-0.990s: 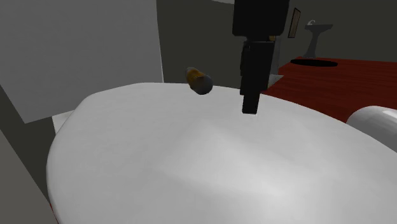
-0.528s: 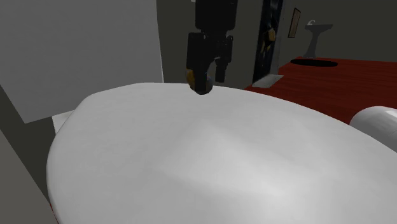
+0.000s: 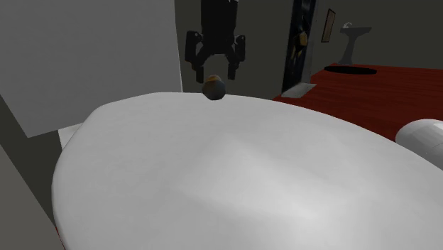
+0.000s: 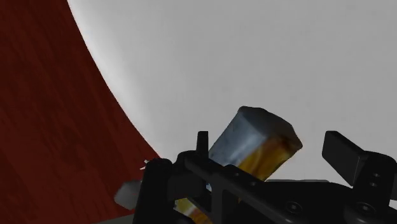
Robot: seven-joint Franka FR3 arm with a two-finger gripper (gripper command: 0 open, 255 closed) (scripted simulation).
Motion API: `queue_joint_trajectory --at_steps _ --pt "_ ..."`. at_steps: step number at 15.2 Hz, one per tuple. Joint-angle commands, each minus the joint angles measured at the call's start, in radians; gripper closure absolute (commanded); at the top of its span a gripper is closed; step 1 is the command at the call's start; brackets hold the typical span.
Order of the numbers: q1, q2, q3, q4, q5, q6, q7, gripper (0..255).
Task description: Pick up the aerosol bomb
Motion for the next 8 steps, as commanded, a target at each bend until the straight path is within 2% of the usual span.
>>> queue_joint_trajectory --at_steps 1,4,8 --pt "-0.028 0.029 -0.016 0.037 -0.005 -0.001 0.06 0" --pt "-0.061 0.072 -0.04 0.09 -0.01 -0.003 0.131 0" --pt "-0.062 0.064 -0.04 0.029 -0.011 0.051 0.131 0"
